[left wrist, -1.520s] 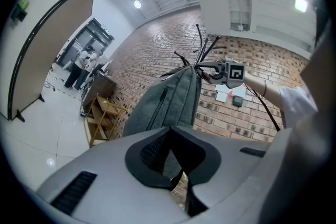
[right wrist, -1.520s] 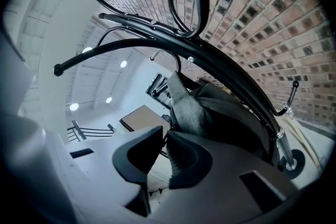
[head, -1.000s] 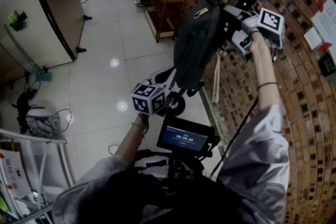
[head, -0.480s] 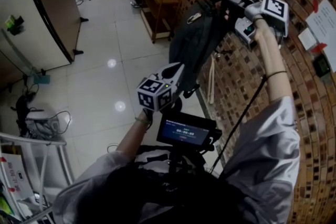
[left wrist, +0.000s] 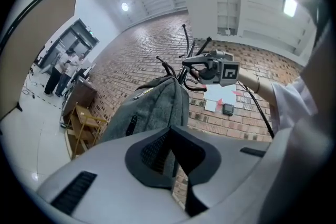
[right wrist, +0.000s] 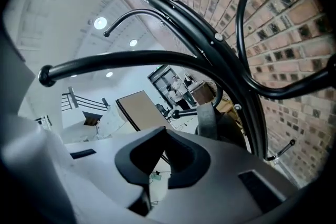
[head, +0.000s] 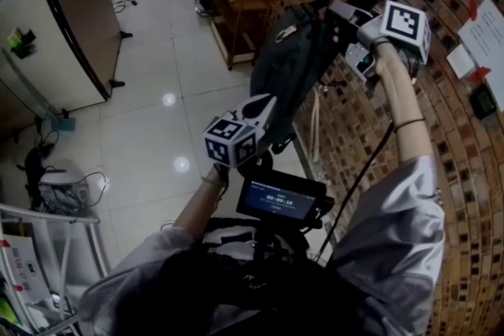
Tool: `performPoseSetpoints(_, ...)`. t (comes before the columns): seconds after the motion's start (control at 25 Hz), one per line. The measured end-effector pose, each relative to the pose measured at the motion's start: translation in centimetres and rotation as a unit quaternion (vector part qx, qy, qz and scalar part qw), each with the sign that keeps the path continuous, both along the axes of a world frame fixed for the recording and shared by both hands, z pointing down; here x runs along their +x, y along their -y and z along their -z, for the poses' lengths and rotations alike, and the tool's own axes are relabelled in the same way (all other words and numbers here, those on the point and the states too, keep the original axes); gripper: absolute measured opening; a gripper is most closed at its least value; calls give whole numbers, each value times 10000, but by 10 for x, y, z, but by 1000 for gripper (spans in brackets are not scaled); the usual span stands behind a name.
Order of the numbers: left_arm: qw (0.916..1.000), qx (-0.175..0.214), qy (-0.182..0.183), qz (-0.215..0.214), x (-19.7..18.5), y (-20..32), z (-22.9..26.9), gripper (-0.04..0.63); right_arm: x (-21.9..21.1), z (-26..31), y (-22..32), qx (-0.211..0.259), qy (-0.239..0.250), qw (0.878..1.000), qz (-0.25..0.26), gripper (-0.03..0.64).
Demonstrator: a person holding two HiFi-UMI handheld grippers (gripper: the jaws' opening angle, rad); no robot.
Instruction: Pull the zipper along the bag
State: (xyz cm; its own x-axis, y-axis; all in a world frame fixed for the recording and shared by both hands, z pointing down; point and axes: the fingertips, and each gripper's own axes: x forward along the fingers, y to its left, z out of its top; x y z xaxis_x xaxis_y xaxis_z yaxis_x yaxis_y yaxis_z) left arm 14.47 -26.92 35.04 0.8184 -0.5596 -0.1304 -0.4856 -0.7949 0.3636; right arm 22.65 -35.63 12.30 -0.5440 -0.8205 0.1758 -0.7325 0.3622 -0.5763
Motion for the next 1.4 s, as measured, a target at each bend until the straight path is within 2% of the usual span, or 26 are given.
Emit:
performPoseSetpoints(0.16,10000,-7,-46,-72,8,0,5,7,0,-3,-4,221,-281,9992,168,-3)
performPoseSetpoints(0.4,9999,-55,20,107,15,5,-3,7,-1,-28,-8,421,-1243,9910,260,-2)
performPoseSetpoints(0.56,9997,-92,12,234,23,5,-6,8,0,-35,-12,668,-1584,9848,257,15)
performPoseSetpoints(0.72,9990,-92,-65,436,23,7,-8,8,-18,-52,-21,798,-1742,9793,647,114)
performPoseSetpoints(0.84,9981,-31,-152,600,19,13,-8,7,-30,-63,-25,1095,-2058,9696,749,130)
performPoseSetpoints(0.96,9978,-47,-117,645,14,15,-17,7,-32,-68,-25,1388,-2445,9585,466,140)
performPoseSetpoints(1.16,9986,-150,-95,507,-1,23,-28,8,-36,-73,-25,1506,-2902,9450,37,144)
performPoseSetpoints(1.28,9996,-171,-35,205,-1,30,-30,7,-33,-82,-25,1509,-3276,9322,-311,189)
performPoseSetpoints(1.4,9998,-140,64,-107,-4,35,-32,6,-33,-84,-20,1511,-3594,9180,-724,189)
